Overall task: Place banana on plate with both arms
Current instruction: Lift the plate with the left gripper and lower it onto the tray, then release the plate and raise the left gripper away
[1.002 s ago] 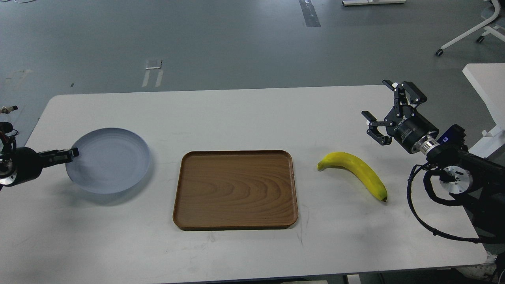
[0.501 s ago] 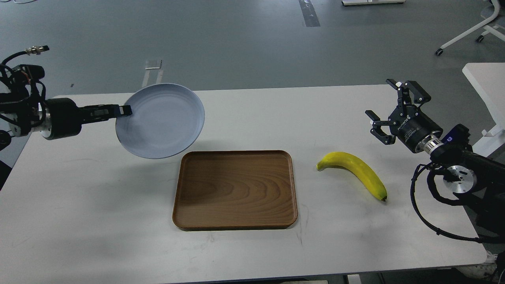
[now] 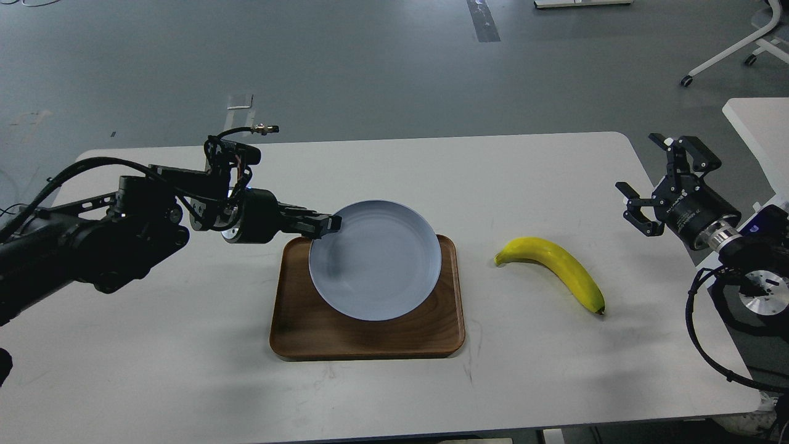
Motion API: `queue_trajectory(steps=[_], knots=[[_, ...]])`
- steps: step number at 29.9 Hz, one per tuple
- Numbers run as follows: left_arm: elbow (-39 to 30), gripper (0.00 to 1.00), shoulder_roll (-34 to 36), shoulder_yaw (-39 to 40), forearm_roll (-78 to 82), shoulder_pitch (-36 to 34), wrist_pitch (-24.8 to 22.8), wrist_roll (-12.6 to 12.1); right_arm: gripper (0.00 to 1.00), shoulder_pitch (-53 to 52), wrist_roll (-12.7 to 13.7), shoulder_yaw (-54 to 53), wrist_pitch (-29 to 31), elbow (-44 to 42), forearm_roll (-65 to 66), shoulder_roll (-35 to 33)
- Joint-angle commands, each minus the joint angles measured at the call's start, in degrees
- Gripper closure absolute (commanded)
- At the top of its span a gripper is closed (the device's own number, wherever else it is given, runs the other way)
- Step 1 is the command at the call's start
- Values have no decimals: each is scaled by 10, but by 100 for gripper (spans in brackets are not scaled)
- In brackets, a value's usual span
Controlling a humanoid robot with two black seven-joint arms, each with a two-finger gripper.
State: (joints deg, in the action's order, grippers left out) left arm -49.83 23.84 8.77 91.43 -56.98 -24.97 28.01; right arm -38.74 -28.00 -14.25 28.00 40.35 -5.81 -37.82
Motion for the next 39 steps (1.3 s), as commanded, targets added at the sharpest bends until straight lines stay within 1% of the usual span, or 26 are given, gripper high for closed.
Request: queue_trajectory(steps=[1,10,21,22,24,25,26,27,28,32,33,35,36,38,39], knots=[[37,100,-36,-13,1,5,1,0,0,3,0,-1,0,0,0,-10],[88,100,-77,-27,0,8,4,0,0,7,0,-1,0,1,0,-12],[98,100,-87,-27,-2,21,23,0,0,6,0,-1,0,2,0,-12],[104,89,-90,-26,-4,21,24,0,0,6,0,-1,0,2,0,-11],[109,73,-94,-27,-5,21,28,0,0,6,0,-1,0,2,0,-11],[114,54,-97,-27,-6,21,38,0,0,6,0,-1,0,2,0,-11],[115,44,-98,-27,-6,21,42,0,0,6,0,-1,0,2,0,-11],[115,19,-99,-27,-8,21,48,0,0,6,0,-1,0,2,0,-10],[115,1,-99,-26,-10,20,48,0,0,6,0,-1,0,2,0,-10],[115,1,-92,-22,-27,15,48,0,0,6,0,-1,0,1,0,-9],[115,1,-90,-18,-57,12,48,0,0,6,0,-1,0,1,0,-9],[114,1,-84,-15,-141,6,49,0,0,6,0,0,0,1,0,-9],[113,1,-73,-14,-219,-1,51,0,0,6,0,0,0,1,0,-8],[113,1,-64,-14,-312,-4,56,0,0,6,0,0,0,2,0,-7],[113,1,-58,-14,-407,-8,62,0,0,6,0,0,0,3,0,-6]])
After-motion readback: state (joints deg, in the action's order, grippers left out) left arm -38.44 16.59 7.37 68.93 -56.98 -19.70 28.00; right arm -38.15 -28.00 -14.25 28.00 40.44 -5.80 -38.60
